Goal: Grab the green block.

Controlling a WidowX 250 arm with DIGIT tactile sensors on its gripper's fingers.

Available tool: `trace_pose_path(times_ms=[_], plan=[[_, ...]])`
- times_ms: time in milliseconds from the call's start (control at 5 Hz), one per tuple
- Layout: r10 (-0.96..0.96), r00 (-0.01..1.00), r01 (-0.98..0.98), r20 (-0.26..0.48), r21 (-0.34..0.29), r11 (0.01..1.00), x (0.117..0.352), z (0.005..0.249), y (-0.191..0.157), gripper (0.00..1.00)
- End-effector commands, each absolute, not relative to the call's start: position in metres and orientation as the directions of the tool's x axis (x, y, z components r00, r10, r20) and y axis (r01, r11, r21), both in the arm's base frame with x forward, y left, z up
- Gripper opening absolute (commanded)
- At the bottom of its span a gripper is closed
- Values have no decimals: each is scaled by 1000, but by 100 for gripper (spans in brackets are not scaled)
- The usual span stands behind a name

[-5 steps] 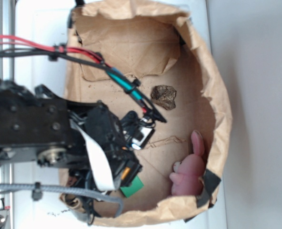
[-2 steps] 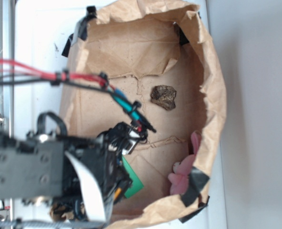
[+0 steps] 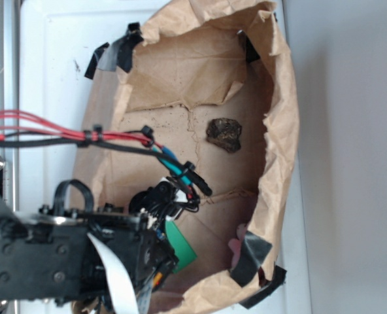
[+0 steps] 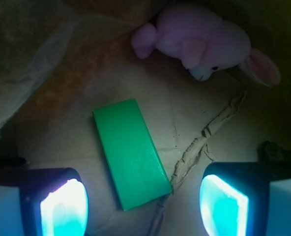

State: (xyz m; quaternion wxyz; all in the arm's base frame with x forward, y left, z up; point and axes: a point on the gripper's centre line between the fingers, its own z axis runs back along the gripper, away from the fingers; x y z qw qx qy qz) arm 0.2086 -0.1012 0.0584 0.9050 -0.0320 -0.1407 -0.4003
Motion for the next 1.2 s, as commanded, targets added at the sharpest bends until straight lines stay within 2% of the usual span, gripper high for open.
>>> trace_pose_path(times_ms=[0, 200, 400, 600, 800, 1000], plan=[[-704, 654, 729, 276, 17, 684, 194, 58, -113, 100], [-704, 654, 729, 276, 17, 684, 194, 58, -113, 100], [-683, 690, 695, 241, 47, 718, 209, 43, -114, 100], [-707, 676, 714, 208, 55, 698, 226, 27, -118, 100], [-739, 643, 757, 200, -20, 653, 233, 19, -118, 100], [-754, 627, 775, 196, -49, 631, 233, 14, -117, 100]])
